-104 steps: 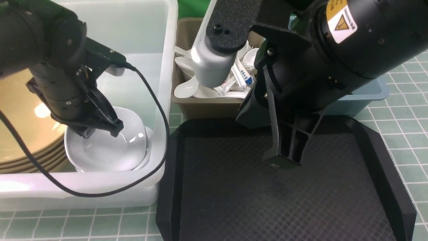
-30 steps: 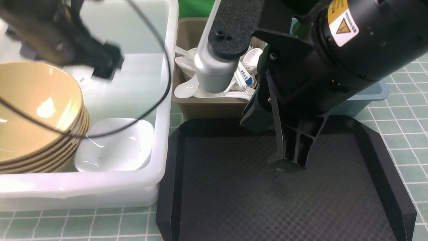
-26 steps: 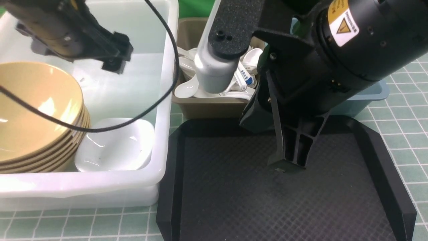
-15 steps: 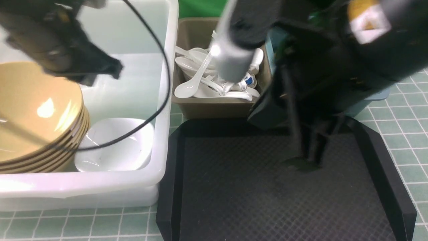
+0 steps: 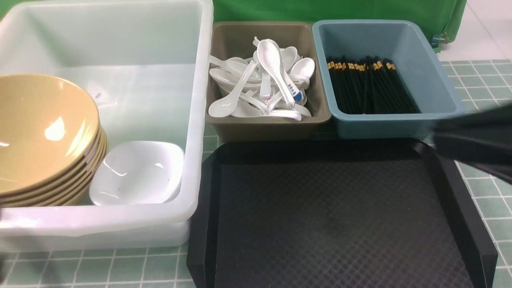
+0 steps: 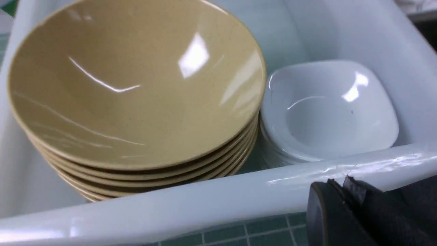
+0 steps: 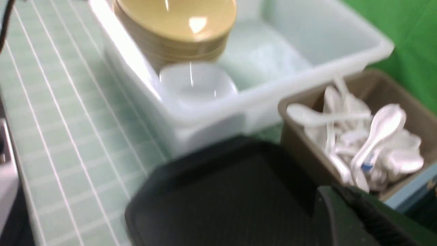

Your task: On blue table put chopsticks spoon bowls plates into blue grey white boxes.

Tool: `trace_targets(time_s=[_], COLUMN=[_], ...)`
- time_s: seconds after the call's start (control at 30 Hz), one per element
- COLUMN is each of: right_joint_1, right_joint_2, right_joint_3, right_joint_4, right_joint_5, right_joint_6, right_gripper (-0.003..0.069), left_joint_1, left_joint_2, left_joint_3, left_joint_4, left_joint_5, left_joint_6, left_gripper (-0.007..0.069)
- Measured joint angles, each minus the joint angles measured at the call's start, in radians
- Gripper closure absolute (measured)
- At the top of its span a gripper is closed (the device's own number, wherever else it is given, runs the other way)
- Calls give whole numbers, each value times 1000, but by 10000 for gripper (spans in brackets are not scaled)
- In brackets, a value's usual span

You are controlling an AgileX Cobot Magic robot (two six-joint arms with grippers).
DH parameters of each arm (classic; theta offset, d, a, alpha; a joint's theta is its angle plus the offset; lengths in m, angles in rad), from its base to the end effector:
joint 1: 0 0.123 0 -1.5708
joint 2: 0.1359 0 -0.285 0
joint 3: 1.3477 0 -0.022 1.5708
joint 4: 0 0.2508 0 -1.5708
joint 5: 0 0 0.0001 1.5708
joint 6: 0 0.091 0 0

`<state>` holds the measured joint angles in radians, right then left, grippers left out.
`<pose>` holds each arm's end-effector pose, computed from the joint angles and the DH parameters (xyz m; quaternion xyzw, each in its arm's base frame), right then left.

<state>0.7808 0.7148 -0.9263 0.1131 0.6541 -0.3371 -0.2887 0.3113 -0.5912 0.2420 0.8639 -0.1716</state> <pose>0.0883 0.0963 0.4007 -0.4201 0.7040 0.1780 0.5442 0.0512 0.0021 0.3152 0.0703 0.8503 0.0000 0.5216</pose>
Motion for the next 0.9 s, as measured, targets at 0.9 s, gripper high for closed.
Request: trace_targets(time_s=[0.9], right_joint_1=[-1], right_joint_2=[-167], right_joint_3=[221], right_joint_4=[70], right_joint_5=[-286], right_joint_6=[3], right_gripper=[610], left_joint_1=[0], left_joint_2=[-329], left_joint_3=[98], left_joint_4=[66], left_joint_5=[-17], left_joint_6=[-57], left_gripper=[620])
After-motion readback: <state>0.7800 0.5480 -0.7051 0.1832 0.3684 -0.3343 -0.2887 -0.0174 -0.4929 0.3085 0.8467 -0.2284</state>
